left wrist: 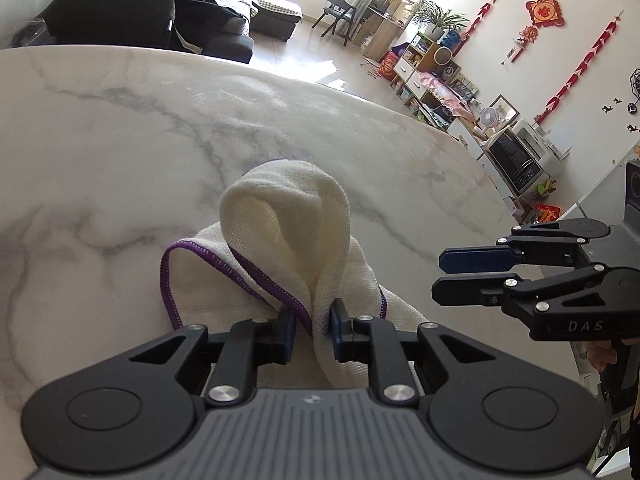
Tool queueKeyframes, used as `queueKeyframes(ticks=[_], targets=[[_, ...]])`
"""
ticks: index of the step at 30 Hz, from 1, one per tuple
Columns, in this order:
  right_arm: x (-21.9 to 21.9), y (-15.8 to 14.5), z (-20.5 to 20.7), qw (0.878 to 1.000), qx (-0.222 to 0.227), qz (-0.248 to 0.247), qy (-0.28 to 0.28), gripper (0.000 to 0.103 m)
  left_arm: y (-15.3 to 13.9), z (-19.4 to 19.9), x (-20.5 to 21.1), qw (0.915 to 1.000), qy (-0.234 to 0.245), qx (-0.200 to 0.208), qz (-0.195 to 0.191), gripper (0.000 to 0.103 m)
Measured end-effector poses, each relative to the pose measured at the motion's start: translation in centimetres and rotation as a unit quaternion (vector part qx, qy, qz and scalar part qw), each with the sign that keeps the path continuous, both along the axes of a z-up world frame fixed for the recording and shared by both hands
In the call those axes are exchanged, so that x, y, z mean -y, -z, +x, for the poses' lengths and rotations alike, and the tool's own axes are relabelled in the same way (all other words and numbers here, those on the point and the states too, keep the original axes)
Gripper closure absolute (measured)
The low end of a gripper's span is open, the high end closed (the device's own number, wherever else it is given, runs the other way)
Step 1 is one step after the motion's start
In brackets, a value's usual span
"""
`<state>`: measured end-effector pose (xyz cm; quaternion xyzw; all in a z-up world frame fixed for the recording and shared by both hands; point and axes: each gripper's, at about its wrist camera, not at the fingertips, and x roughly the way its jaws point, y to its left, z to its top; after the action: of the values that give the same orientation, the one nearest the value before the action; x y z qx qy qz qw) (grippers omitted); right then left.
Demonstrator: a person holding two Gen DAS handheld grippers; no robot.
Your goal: Fold towel
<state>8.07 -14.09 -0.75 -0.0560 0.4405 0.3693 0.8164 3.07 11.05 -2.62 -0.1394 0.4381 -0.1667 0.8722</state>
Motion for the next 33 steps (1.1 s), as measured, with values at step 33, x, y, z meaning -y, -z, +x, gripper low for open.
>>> queueKeyframes(ticks=[33], targets=[[-3.7, 2.6, 4.1, 0.988, -0.12, 0.076, 0.054, 0.088, 0.3, -3.5, 0.7, 0.9971, 0.03, 0.069, 0.007, 0.064]])
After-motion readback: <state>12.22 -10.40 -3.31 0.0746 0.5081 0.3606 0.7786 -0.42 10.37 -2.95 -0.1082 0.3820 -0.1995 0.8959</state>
